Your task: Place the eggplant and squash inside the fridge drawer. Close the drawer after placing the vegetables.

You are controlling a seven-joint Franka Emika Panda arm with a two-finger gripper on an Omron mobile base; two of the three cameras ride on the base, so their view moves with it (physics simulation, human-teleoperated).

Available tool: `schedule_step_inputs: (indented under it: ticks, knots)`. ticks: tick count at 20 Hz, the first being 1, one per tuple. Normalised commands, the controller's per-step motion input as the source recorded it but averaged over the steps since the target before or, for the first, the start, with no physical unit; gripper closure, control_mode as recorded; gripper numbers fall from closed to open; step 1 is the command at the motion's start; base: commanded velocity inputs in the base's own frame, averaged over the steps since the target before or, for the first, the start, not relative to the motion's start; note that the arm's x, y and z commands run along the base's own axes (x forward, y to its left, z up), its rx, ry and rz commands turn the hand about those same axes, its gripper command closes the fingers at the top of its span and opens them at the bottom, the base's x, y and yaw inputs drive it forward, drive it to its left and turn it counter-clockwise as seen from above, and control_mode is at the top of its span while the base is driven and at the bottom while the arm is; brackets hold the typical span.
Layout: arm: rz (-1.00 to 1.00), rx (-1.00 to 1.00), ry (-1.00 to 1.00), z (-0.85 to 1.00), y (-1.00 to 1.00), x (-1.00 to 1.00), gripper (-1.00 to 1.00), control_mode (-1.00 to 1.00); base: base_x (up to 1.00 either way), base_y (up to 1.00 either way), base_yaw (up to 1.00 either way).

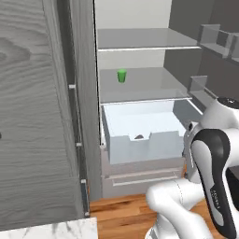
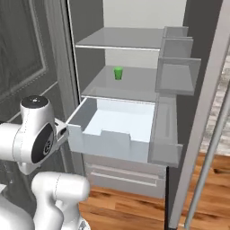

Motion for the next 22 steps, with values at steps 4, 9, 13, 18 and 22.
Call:
schedule_step_inputs:
  ticks: [4, 9, 13, 18, 22]
  knots:
    - [0.00, 0.00, 0.00, 0.00, 0.00, 0.00, -1.00, 1.00, -1.00, 0.00, 0.17]
    - [0.00, 0.00, 0.00, 0.00, 0.00, 0.00, -1.00, 1.00, -1.00, 0.00, 0.24]
    - [0.00, 0.00, 0.00, 0.00, 0.00, 0.00, -1.00, 1.00, -1.00, 0.00, 0.30]
    - [0.00, 0.00, 0.00, 0.00, 0.00, 0.00, -1.00, 1.00, -0.93, 0.00, 0.34]
    - [0.00, 0.00, 0.00, 0.00, 0.00, 0.00, -1.00, 1.00, -0.40, 0.10, 0.36]
